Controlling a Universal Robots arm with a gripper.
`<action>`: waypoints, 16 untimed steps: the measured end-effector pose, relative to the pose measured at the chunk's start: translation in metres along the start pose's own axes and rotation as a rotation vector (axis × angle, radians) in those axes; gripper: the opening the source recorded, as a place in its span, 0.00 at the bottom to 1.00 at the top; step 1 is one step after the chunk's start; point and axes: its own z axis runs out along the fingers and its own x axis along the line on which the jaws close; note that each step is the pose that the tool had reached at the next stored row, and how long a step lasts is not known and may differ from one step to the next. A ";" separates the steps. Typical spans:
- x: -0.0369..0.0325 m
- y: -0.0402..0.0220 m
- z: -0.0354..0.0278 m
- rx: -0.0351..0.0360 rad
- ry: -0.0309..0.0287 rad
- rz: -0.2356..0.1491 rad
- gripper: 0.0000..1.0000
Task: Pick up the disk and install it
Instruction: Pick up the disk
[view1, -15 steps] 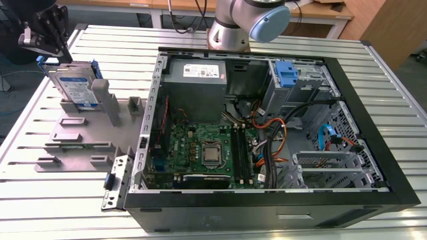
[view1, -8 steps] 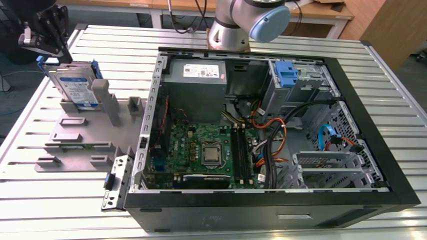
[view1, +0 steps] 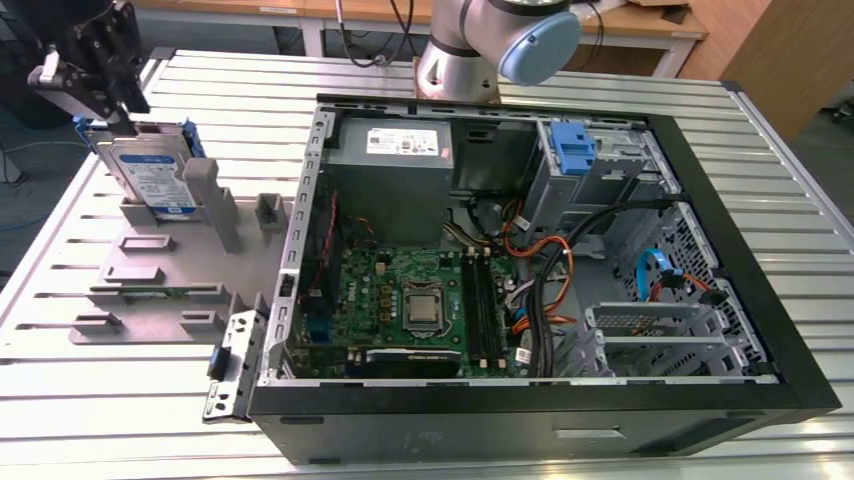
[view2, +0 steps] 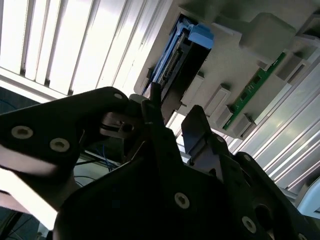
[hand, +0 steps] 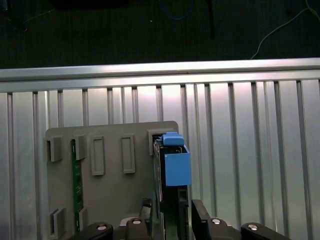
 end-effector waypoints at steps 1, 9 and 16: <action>0.0000 0.0000 0.0000 0.0000 0.0000 0.000 0.41; 0.0000 0.0001 0.0004 0.0009 0.0000 -0.001 0.59; -0.0004 0.0026 0.0065 0.0222 -0.0013 -0.018 0.59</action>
